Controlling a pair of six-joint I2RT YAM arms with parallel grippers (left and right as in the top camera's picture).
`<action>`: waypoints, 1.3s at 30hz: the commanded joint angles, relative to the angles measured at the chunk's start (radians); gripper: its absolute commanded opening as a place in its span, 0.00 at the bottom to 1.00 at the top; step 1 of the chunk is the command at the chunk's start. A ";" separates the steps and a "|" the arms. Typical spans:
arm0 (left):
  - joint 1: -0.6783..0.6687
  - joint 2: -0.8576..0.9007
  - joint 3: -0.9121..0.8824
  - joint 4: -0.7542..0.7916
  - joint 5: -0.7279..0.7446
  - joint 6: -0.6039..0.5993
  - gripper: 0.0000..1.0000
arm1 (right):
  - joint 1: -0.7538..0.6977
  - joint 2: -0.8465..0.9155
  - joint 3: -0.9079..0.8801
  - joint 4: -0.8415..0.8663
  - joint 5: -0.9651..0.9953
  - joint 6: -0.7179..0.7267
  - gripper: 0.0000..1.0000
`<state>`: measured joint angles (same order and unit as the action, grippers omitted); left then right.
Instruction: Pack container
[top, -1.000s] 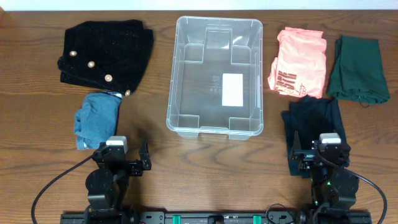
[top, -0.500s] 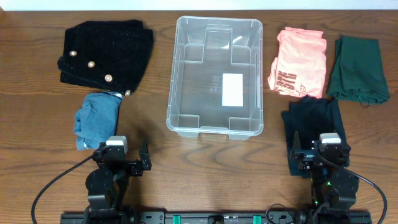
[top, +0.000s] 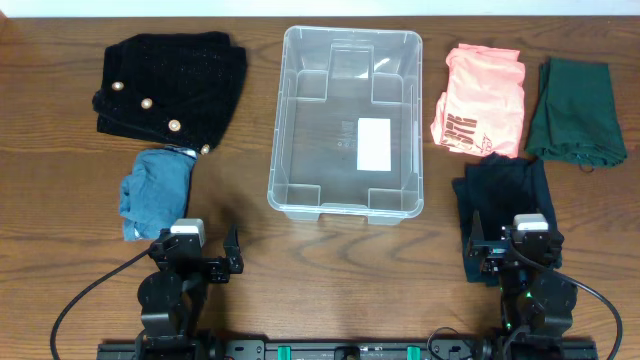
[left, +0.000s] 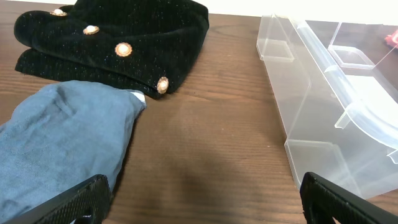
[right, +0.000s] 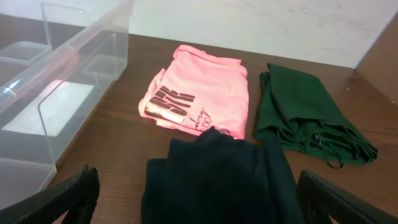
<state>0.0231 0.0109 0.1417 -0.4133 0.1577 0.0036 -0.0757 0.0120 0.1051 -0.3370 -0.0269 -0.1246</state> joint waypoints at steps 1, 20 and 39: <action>-0.002 -0.007 -0.021 0.008 -0.011 0.016 0.98 | -0.007 -0.005 -0.003 0.000 0.000 -0.011 0.99; -0.002 0.130 0.227 0.291 -0.009 -0.174 0.98 | -0.007 -0.005 -0.003 0.000 0.000 -0.011 0.99; -0.002 1.283 1.302 -0.371 -0.054 0.026 0.98 | -0.007 -0.005 -0.003 0.000 0.000 -0.011 0.99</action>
<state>0.0231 1.2430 1.4021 -0.7570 0.1154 -0.0151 -0.0757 0.0120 0.1043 -0.3351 -0.0269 -0.1246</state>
